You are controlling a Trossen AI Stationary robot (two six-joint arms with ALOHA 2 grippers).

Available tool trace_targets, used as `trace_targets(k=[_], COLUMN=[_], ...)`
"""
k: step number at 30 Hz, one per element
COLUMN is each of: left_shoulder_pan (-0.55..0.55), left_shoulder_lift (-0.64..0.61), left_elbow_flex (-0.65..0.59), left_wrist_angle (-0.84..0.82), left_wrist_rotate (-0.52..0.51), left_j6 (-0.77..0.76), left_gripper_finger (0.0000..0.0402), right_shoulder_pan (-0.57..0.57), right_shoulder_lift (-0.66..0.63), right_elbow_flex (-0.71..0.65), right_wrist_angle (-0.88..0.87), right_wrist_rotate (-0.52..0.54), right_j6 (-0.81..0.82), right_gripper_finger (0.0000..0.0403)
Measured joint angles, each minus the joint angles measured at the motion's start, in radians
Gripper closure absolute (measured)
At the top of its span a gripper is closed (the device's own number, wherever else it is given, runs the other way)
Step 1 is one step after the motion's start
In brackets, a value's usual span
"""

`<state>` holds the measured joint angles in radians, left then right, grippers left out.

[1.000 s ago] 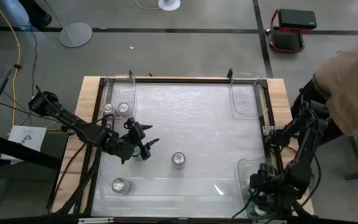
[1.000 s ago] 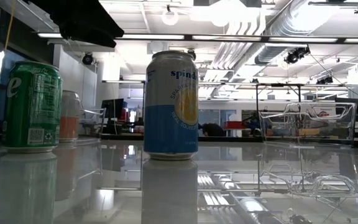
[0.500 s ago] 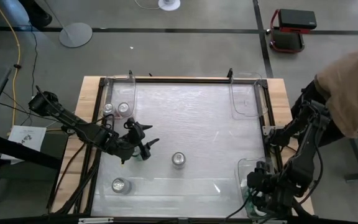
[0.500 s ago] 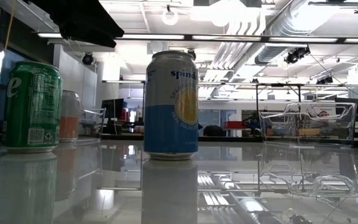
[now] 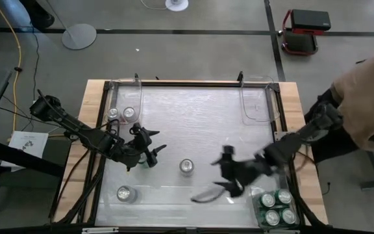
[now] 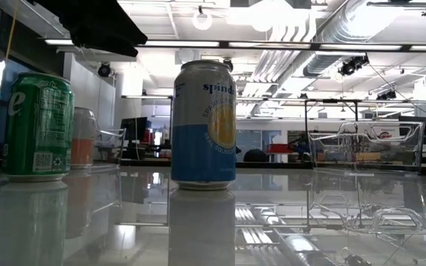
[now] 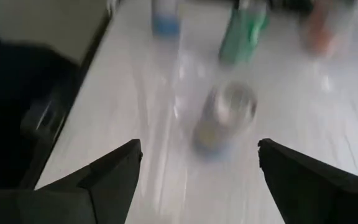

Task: Sort soda cans
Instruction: Put the green soda can into the bottom transparent bin

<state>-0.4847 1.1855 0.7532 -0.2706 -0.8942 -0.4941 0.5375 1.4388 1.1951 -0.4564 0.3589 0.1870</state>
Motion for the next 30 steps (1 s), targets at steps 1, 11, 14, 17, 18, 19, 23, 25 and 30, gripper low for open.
trace_targets(k=[1, 11, 14, 17, 18, 19, 23, 25, 30], left_shoulder_pan=[0.0, -0.065, -0.108, -0.144, -0.154, -0.162, -0.174, -0.17, -0.15], left_shoulder_lift=[-0.003, -0.119, -0.116, -0.106, -0.1, -0.094, -0.07, -0.06, -0.05], left_elbow_flex=[0.0, 0.182, 0.256, 0.272, 0.266, 0.256, 0.222, 0.21, 0.166], left_wrist_angle=[-0.009, -0.465, -0.675, -0.763, -0.775, -0.774, -0.777, -0.772, -0.774], left_wrist_rotate=[0.016, 0.369, 0.472, 0.487, 0.491, 0.499, 0.547, 0.555, 0.557], left_j6=[-0.008, -0.037, -0.051, -0.076, -0.078, -0.078, -0.155, -0.183, -0.245], left_gripper_finger=[0.0115, 0.0115, 0.0115, 0.0115, 0.0115, 0.0115, 0.0115, 0.0114, 0.0096], right_shoulder_pan=[-0.049, -0.337, -0.352, -0.351, -0.347, -0.342, -0.317, -0.302, -0.266], right_shoulder_lift=[0.003, 0.129, 0.134, 0.134, 0.134, 0.134, 0.134, 0.133, 0.132], right_elbow_flex=[-0.026, -0.082, -0.082, -0.082, -0.082, -0.082, -0.082, -0.082, -0.082], right_wrist_angle=[0.101, 0.494, 0.453, 0.429, 0.427, 0.426, 0.405, 0.391, 0.358], right_wrist_rotate=[-0.044, -0.307, -0.306, -0.308, -0.308, -0.308, -0.307, -0.308, -0.307], right_j6=[-0.061, -0.189, -0.169, -0.141, -0.131, -0.118, -0.108, -0.097, -0.072], right_gripper_finger=[0.0091, 0.0091, 0.0091, 0.0091, 0.0091, 0.0091, 0.0091, 0.0091, 0.0091])
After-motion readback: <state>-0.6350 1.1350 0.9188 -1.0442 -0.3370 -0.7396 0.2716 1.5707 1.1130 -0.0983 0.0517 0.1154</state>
